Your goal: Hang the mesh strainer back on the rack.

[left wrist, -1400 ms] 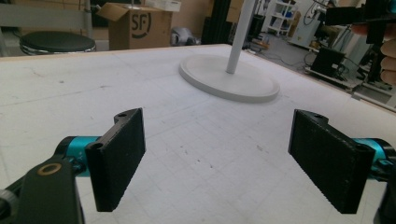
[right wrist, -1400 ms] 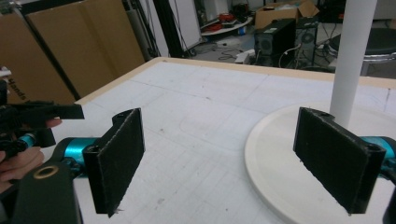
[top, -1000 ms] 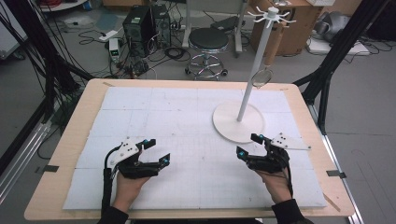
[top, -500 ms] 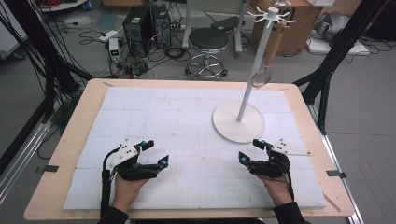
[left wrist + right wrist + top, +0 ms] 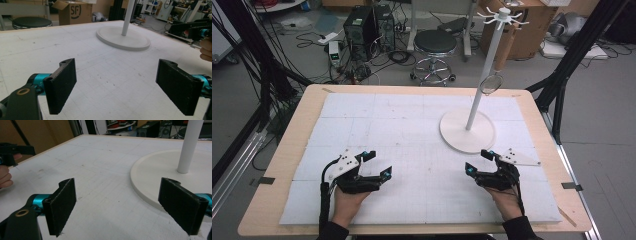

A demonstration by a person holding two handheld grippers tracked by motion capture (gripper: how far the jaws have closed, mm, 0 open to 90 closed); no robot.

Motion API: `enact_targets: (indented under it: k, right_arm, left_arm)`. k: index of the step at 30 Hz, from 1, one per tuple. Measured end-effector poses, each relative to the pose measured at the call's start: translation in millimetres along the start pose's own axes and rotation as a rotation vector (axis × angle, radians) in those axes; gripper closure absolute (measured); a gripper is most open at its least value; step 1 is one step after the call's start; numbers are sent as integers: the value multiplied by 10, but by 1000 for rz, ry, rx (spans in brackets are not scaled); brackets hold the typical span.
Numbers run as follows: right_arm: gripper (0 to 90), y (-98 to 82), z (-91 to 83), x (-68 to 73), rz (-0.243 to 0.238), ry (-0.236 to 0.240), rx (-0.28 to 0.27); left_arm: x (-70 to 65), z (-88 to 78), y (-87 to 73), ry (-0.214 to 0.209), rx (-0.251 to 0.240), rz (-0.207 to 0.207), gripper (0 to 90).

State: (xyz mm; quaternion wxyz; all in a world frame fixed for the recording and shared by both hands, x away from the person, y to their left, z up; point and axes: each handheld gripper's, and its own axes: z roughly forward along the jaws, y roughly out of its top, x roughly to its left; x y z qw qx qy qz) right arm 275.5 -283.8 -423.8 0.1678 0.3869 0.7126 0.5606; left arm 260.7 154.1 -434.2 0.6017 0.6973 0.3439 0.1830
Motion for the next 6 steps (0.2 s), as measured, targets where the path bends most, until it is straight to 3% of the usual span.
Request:
enact_targets:
  k: [6]
  right_arm:
    - [141,4,-2,-17,14,-2,-9]
  left_arm:
    - [-11,5,-4,0,3,5,173]
